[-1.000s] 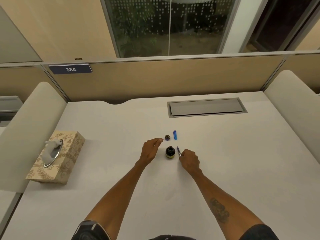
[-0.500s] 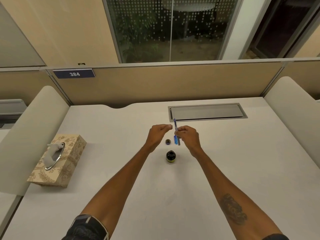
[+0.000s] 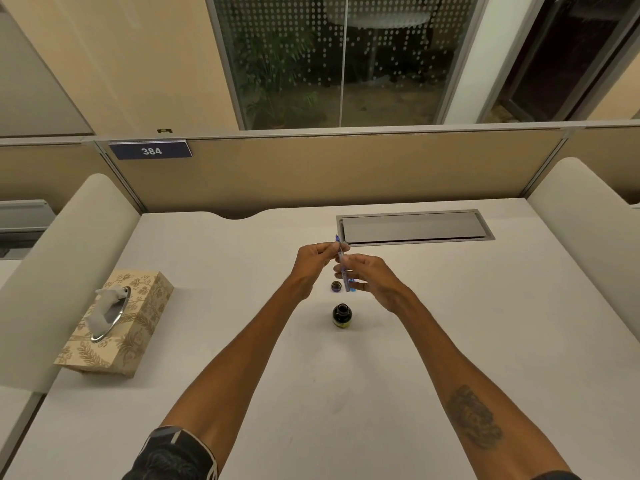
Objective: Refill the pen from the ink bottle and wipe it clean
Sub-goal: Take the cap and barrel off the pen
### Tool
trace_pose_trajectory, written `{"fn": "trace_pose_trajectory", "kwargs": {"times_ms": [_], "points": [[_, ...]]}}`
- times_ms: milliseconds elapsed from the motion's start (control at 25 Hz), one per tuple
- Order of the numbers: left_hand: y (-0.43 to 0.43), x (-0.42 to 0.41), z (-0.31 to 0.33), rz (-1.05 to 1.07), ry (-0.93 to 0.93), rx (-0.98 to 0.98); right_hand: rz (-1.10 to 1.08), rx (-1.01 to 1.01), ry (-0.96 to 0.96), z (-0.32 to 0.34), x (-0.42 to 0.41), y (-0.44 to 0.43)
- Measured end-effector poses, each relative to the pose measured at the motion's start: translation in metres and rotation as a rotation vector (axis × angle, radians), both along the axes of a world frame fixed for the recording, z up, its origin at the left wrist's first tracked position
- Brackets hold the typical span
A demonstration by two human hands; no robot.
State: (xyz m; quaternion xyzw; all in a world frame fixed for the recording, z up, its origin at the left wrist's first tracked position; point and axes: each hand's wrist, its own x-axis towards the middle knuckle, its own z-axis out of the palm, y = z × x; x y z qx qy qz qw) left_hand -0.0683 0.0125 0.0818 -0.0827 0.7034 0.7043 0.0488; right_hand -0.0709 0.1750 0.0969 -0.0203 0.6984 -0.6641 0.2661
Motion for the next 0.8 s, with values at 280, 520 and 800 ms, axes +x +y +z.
{"fn": "trace_pose_trajectory", "kwargs": {"times_ms": [280, 520, 800], "points": [[0.0, -0.001, 0.003, 0.013, -0.007, -0.024, 0.028, -0.063, -0.042, -0.004, -0.001, -0.002], [0.003, -0.004, 0.007, 0.046, -0.015, -0.009, -0.119, -0.028, -0.031, -0.012, -0.004, -0.006], [0.007, -0.003, 0.003, 0.09, -0.037, 0.07, -0.072, -0.134, -0.305, -0.009, -0.002, 0.002]]}}
